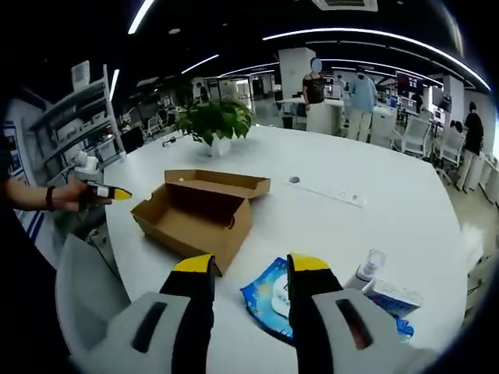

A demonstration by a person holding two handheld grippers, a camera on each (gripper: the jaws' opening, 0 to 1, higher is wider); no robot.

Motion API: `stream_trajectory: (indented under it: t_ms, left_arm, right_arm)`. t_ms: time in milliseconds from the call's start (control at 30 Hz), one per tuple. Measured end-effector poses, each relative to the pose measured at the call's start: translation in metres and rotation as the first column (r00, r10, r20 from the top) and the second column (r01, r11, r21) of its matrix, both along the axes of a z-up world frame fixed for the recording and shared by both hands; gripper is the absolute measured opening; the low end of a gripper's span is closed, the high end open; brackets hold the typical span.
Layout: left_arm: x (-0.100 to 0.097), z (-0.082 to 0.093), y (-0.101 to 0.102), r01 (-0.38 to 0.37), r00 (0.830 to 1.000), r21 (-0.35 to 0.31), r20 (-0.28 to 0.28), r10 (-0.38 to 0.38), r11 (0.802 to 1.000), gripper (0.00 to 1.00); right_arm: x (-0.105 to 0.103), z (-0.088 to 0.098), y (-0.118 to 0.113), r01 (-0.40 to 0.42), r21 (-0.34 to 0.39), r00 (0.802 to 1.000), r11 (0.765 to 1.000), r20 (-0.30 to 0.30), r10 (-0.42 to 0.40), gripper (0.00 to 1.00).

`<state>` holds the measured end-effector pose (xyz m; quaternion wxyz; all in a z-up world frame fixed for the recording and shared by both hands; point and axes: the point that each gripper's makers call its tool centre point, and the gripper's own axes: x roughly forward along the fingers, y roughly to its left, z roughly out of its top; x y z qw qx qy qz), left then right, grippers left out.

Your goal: Operate the shoe box by opening the lid, removing the specified soft item, and placing it in the target area until the item is outside and the box remains undamaged.

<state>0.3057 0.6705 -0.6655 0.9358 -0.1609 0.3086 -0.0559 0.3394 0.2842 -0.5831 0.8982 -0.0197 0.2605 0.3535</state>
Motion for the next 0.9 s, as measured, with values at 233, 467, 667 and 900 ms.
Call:
stream_trajectory:
  t_ms: [233, 467, 667, 900]
  left_arm:
    - [0.013, -0.021, -0.004, -0.017, 0.998, -0.014, -0.053, 0.017, 1.0, 0.33]
    - [0.021, -0.032, -0.011, 0.003, 0.997, -0.034, -0.078, -0.005, 0.999, 0.33]
    - [0.026, -0.042, -0.014, 0.034, 0.995, -0.032, -0.098, -0.037, 0.999, 0.32]
    - [0.026, -0.053, -0.015, 0.07, 0.989, 0.004, -0.131, -0.069, 0.998, 0.24]
  right_arm:
    - [-0.014, 0.007, 0.015, 0.008, 0.024, 1.0, 1.0, 0.012, -0.009, 0.35]
    - [-0.033, -0.002, 0.023, 0.032, 0.042, 0.999, 0.999, -0.014, -0.032, 0.34]
    - [-0.05, -0.012, 0.026, 0.055, 0.038, 0.998, 0.998, -0.038, -0.053, 0.34]
    - [-0.06, -0.017, 0.024, 0.081, 0.045, 0.996, 0.996, -0.051, -0.079, 0.33]
